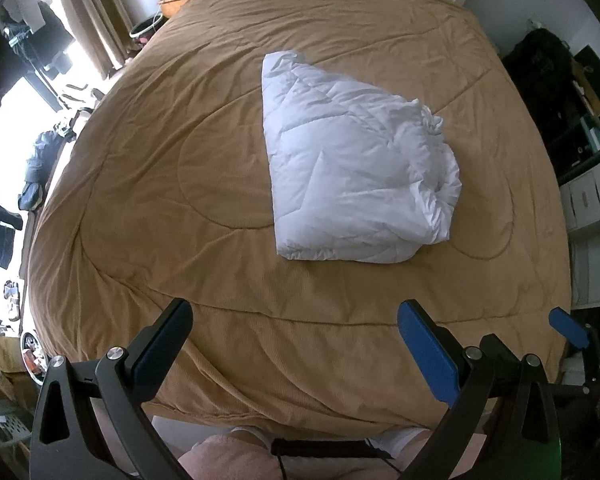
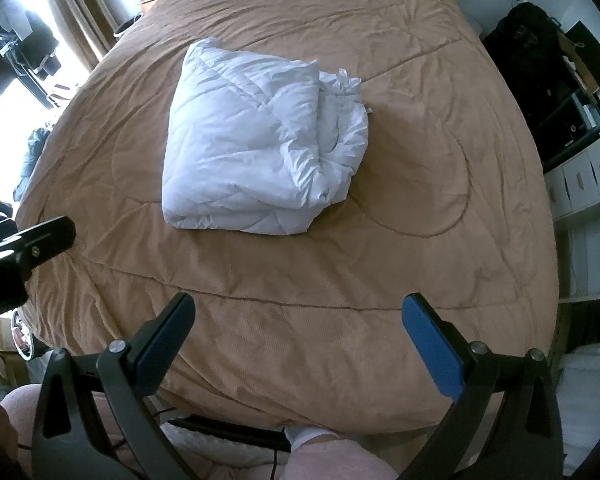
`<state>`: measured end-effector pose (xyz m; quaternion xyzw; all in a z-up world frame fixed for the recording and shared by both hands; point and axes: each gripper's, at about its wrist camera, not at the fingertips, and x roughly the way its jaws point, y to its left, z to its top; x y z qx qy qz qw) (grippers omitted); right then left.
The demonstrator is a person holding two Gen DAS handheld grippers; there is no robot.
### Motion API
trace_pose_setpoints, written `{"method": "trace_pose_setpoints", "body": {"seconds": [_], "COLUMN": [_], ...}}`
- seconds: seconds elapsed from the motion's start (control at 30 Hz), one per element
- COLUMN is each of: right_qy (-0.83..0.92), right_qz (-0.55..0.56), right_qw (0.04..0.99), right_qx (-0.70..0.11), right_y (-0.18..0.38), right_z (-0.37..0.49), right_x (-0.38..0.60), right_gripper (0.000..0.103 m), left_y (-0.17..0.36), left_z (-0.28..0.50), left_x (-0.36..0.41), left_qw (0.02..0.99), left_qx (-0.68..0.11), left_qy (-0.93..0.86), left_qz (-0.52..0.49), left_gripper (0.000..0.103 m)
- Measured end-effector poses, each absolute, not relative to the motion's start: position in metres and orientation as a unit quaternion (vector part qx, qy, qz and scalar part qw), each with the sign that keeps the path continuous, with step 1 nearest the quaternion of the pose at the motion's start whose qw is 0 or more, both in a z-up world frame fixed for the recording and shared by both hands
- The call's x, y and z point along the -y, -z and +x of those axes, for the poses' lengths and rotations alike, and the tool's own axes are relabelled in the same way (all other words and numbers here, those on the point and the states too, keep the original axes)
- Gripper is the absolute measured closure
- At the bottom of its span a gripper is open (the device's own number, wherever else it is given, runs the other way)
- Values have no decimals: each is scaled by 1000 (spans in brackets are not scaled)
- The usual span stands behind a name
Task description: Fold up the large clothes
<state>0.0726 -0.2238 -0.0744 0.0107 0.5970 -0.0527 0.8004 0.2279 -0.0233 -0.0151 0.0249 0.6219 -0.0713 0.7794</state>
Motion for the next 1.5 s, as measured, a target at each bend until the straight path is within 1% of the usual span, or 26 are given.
{"method": "trace_pose_setpoints", "body": {"seconds": [1.5], "right_qy": [42], "right_qz": [12], "right_qw": [787], "right_qx": [-616], "right_y": [82], "right_z": [77], "right_x": [232], "right_gripper": [0], "left_y": [19], "left_z": [225], "left_x": [27], "left_qw": [771], "left_qx": [-632], "left_qy": [71], "left_qz": [26], "left_gripper": [1]}}
